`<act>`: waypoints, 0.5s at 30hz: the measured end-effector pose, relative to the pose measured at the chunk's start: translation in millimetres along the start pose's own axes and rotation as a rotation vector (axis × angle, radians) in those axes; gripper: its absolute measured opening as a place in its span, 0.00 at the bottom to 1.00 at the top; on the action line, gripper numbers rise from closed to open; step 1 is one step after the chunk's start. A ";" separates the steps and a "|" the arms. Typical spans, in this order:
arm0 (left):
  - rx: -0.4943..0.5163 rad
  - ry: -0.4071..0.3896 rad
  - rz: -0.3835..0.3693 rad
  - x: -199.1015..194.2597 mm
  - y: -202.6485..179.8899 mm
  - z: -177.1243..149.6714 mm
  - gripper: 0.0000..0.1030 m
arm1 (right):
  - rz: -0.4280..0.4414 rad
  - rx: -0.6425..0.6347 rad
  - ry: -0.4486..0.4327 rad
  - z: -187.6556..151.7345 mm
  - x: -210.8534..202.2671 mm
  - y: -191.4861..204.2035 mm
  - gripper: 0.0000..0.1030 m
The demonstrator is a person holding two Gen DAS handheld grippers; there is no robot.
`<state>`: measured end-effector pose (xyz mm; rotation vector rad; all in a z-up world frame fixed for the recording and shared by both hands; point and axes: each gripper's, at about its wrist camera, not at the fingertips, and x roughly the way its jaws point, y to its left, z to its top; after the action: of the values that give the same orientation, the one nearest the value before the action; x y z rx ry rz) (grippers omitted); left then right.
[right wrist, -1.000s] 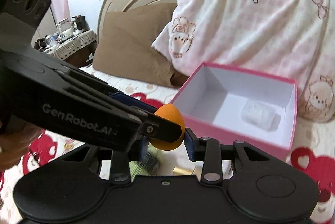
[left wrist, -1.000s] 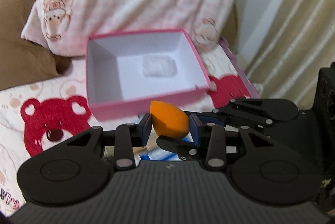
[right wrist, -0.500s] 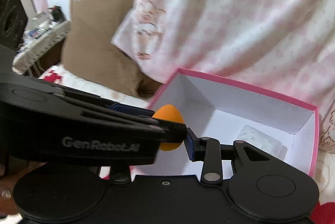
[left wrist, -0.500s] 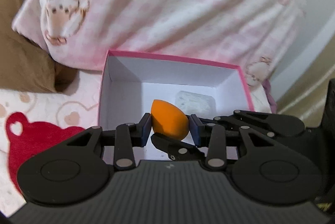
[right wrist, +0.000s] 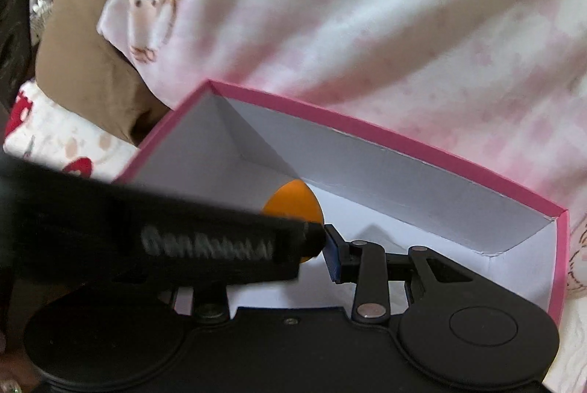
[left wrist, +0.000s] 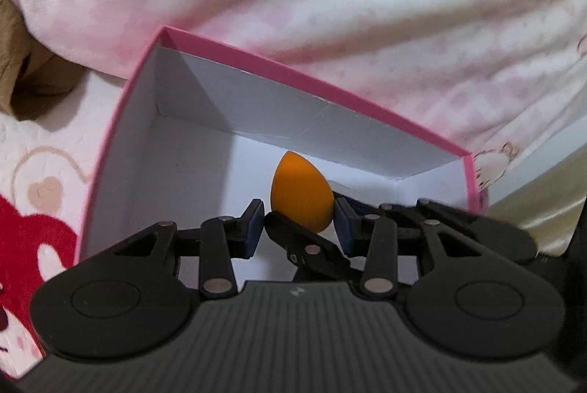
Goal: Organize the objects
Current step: 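Carry the orange sponge with the left gripper into the pink box, then open the left gripper to drop the sponge and withdraw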
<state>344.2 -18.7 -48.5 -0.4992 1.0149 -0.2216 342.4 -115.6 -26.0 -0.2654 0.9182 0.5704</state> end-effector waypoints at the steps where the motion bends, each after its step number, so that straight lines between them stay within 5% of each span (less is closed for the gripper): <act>1: -0.004 0.004 0.000 2.8 -1.4 0.7 0.38 | -0.010 -0.019 0.000 -0.1 1.7 0.0 0.39; 15: -0.098 0.065 0.016 56.7 -4.1 3.9 0.36 | -0.059 -0.070 0.069 -8.5 33.6 -13.4 0.41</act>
<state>377.1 -43.8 -87.7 -0.5753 1.0963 -0.1749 360.2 -118.7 -58.5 -0.3762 0.9555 0.5415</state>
